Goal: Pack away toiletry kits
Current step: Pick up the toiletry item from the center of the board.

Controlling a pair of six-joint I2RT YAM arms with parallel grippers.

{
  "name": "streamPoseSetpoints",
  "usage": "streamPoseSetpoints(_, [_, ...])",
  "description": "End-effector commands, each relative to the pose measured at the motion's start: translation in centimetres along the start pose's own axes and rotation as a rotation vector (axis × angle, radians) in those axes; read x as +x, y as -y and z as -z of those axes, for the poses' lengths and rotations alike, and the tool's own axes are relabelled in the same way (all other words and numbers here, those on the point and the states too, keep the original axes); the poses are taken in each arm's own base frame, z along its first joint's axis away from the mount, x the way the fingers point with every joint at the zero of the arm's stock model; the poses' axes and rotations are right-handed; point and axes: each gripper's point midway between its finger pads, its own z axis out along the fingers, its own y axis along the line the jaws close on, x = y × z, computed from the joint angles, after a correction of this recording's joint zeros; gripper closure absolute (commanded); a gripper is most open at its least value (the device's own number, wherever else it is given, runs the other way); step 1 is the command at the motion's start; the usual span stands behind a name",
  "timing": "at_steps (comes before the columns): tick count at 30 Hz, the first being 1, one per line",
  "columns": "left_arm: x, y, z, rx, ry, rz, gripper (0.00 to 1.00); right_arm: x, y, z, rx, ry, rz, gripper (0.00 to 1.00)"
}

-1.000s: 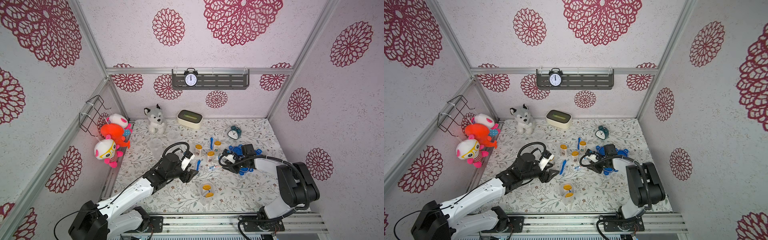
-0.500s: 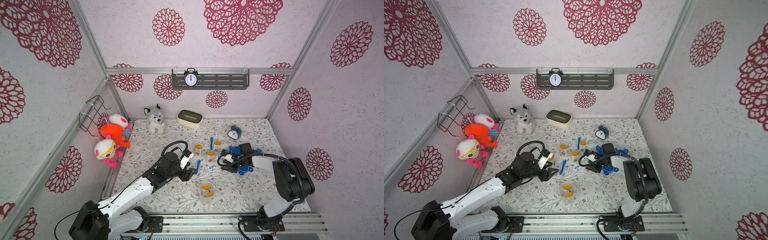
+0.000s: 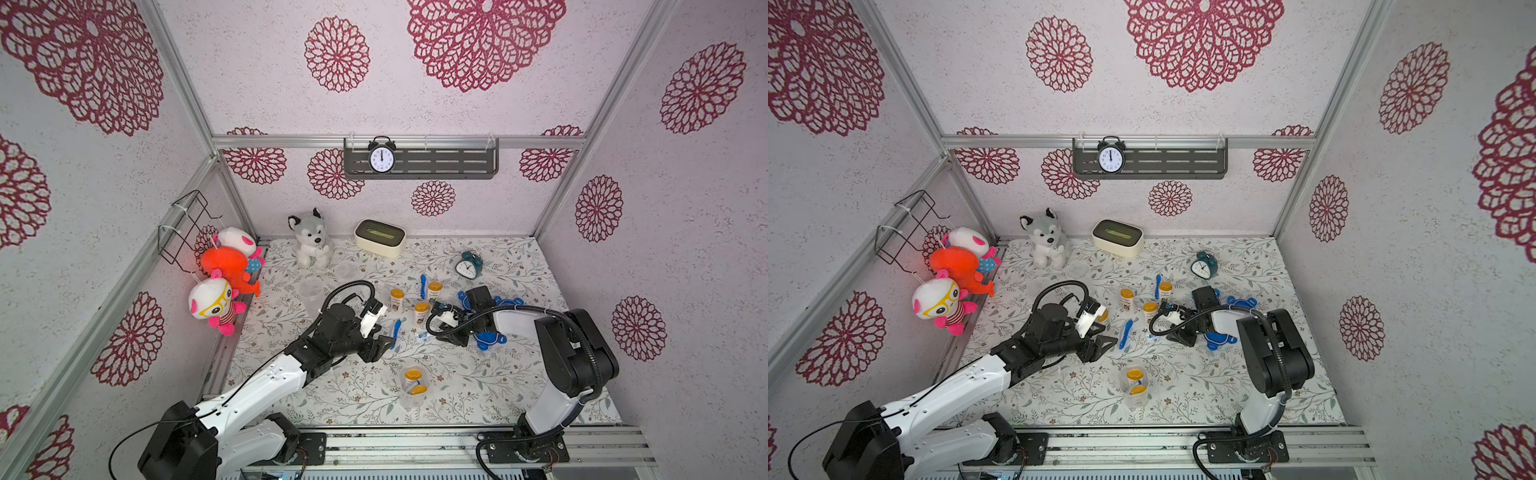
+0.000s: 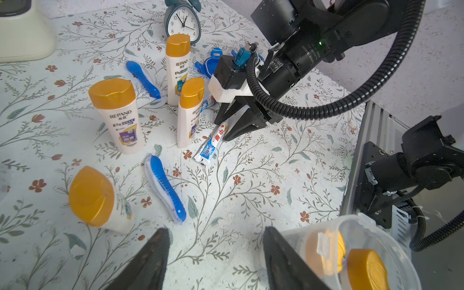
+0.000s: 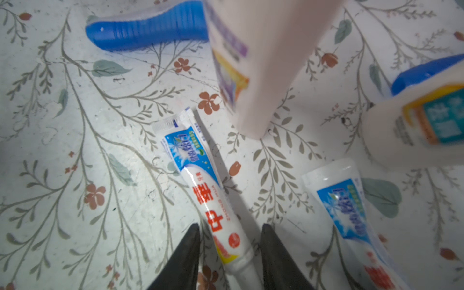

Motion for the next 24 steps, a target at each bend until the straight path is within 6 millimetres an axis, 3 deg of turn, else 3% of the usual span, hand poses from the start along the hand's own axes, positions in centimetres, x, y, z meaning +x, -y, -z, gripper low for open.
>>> streamPoseSetpoints(1, [-0.9,-0.1,0.1,0.001,0.028,-0.014,0.37,-0.3,-0.7,0.6,0.001,0.017,0.022,0.62])
streamPoseSetpoints(17, [-2.9,0.4,0.5,0.021,0.078,-0.018,0.40,-1.7,-2.4,3.4,0.063,0.124,0.016,0.86])
streamPoseSetpoints(24, [-6.8,1.3,0.6,0.049,0.169,-0.109,0.39,-2.7,-4.5,5.8,0.111,0.168,0.033,0.87])
